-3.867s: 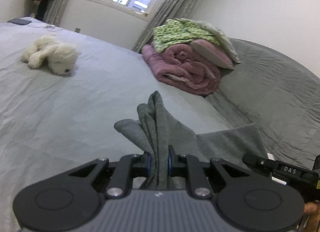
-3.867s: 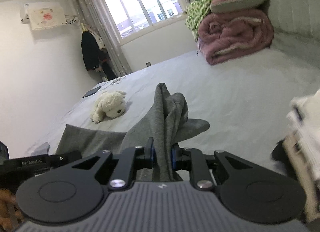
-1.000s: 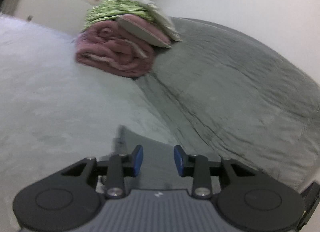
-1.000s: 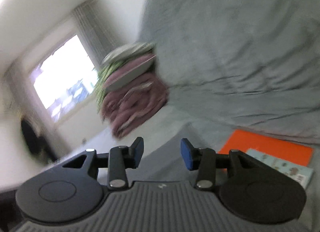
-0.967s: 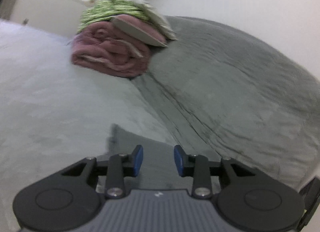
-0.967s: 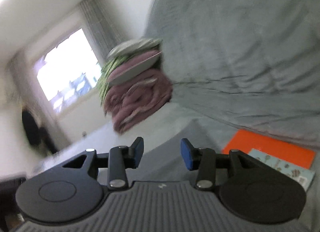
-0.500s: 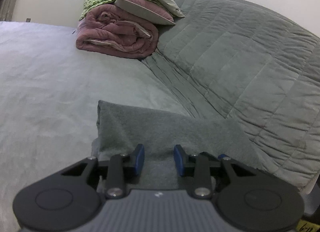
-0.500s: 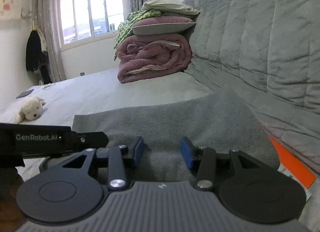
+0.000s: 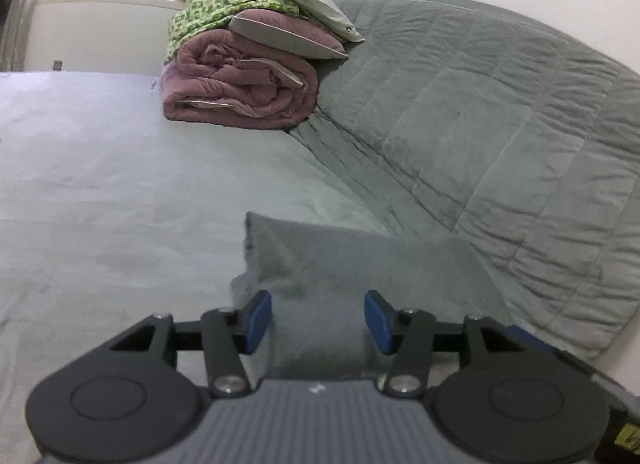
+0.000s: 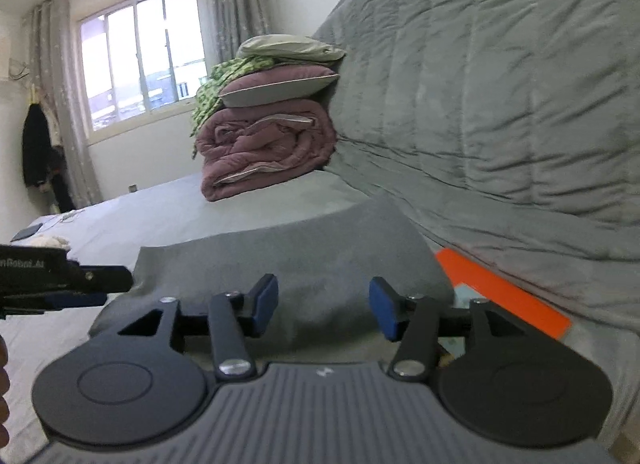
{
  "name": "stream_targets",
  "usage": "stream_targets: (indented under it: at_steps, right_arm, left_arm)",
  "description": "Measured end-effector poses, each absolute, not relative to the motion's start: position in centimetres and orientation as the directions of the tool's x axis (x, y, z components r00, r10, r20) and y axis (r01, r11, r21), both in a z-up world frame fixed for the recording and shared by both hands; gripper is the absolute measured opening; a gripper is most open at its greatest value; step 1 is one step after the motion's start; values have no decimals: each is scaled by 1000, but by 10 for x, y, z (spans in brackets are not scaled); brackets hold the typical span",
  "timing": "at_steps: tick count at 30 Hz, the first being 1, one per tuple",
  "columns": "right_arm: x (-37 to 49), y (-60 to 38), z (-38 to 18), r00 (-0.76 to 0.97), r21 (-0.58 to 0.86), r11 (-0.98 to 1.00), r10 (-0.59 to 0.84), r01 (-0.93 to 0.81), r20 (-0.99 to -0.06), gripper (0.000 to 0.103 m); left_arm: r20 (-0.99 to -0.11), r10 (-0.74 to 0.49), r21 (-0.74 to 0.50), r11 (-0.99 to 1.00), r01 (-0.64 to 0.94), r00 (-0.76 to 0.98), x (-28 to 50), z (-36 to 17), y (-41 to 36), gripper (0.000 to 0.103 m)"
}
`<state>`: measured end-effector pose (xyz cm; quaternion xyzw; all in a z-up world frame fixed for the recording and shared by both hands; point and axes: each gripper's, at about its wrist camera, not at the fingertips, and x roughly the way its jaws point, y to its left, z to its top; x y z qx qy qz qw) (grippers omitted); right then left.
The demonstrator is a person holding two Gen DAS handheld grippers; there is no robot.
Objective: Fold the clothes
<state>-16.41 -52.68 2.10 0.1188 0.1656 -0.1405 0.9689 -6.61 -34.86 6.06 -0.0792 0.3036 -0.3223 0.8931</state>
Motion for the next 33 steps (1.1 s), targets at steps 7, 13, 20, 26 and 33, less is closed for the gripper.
stream_targets:
  at_steps: [7, 13, 20, 26, 33]
  right_arm:
    - [-191, -508, 21, 890, 274, 889, -250, 367, -381, 60]
    - [-199, -498, 25, 874, 342, 837, -286, 428, -392, 63]
    - [-194, -484, 5, 872, 289, 858, -303, 425, -384, 79]
    - [-200, -498, 5, 852, 359, 791, -361, 495, -379, 90]
    - [-194, -491, 3, 842, 303, 811, -374, 500, -388, 103]
  left_arm:
    - [-534, -582, -233, 798, 555, 613, -93, 64, -345, 60]
    - [-568, -535, -135, 810, 570, 625, -111, 57, -340, 73]
    - [-611, -471, -42, 822, 567, 637, -115, 45, -330, 80]
    - [-617, -442, -28, 840, 543, 652, -114, 36, -321, 86]
    - [-621, -427, -26, 850, 527, 658, -112, 31, -319, 89]
